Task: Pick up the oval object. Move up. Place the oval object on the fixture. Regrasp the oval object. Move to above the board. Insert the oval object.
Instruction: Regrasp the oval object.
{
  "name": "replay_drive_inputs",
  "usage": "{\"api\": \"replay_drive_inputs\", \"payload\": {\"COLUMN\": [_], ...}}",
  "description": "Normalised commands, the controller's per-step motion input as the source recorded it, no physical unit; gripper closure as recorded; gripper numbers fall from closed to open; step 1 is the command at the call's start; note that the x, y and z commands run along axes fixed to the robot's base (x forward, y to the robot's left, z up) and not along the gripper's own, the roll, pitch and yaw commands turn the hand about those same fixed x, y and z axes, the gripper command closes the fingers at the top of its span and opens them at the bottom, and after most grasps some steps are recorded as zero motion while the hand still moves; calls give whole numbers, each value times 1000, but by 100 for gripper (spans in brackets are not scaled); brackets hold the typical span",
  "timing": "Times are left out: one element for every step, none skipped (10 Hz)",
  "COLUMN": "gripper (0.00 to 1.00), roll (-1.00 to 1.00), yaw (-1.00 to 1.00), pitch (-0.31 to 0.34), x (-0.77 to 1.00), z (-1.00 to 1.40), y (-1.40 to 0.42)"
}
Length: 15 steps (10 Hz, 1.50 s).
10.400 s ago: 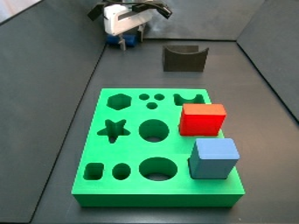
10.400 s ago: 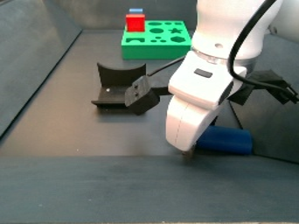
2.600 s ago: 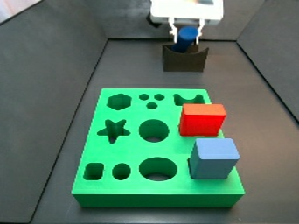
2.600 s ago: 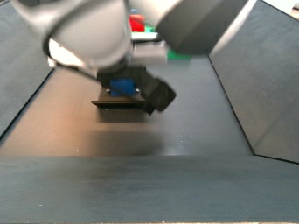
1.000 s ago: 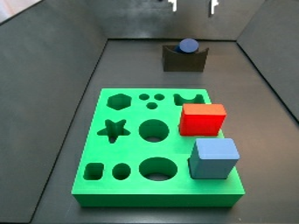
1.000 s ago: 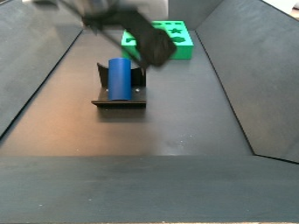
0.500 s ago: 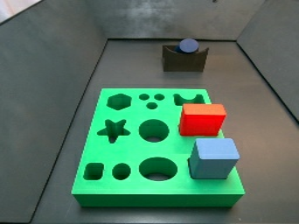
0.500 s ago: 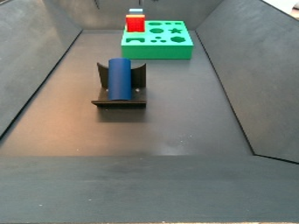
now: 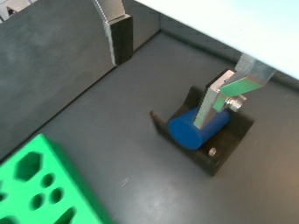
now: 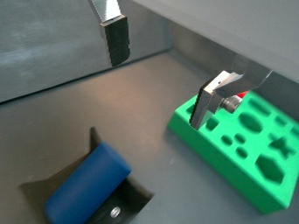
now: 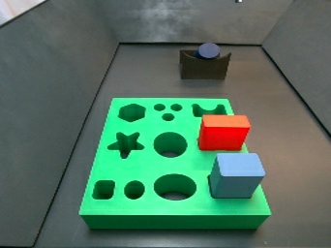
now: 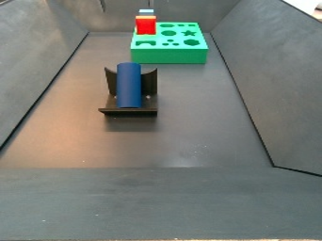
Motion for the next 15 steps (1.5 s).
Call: {"api": "replay_drive_inputs", "payload": {"gripper": [0,0,0,0,0,0,0,0,0,0,0,0,0,0,0], "roll": [1000,1000,1000,1000,1000,1000,1000,1000,1000,1000,1000,1000,1000,1000,1000], "yaw": [14,16,17,18,20,21,22,24,27,29,34,39,54,65,98], "pitch": [1,-5,-9,-9,-7,-3,5,11,23,30,50,61,101,121,168], "x": [-25,-21,-18,-21,-17,-10,4,18,36,46,60,69,89,97,108], "z": [2,0,-1,1,8,12,11,-3,-14,-14,-14,-13,-14,-17,-22], "y": [-21,-22,-20,-17,-17,-16,-20,-22,-23,-25,-28,-28,-34,-37,-41]}}
